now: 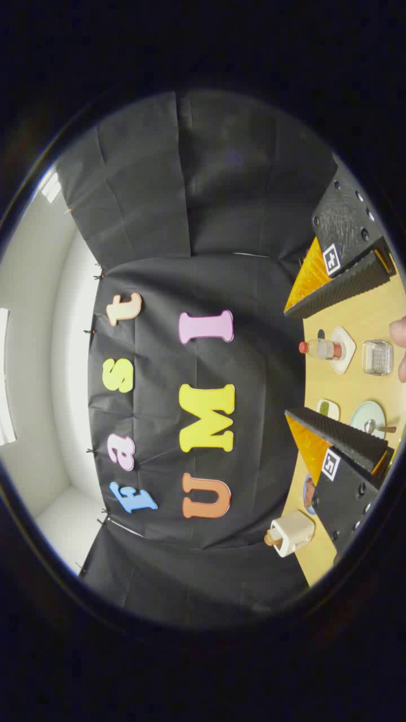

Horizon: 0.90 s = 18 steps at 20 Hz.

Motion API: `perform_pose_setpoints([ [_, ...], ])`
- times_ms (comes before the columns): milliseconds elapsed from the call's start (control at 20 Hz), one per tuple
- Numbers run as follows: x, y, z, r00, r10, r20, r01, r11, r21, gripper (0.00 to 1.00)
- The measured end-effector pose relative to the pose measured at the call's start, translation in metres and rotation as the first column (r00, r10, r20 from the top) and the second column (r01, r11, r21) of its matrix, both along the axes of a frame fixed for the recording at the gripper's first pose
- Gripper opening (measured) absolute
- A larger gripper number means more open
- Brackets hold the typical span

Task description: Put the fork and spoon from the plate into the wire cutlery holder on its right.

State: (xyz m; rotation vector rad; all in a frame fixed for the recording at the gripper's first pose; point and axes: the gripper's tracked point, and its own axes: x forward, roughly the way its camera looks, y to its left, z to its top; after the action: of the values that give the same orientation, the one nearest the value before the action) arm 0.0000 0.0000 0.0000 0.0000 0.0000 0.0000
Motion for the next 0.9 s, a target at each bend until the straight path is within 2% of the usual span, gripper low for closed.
perform_pose_setpoints([
  [900, 0.005, 0.022, 0.001, 0.998, 0.055, -0.037, -0.055, 0.998, 0.004, 0.95],
])
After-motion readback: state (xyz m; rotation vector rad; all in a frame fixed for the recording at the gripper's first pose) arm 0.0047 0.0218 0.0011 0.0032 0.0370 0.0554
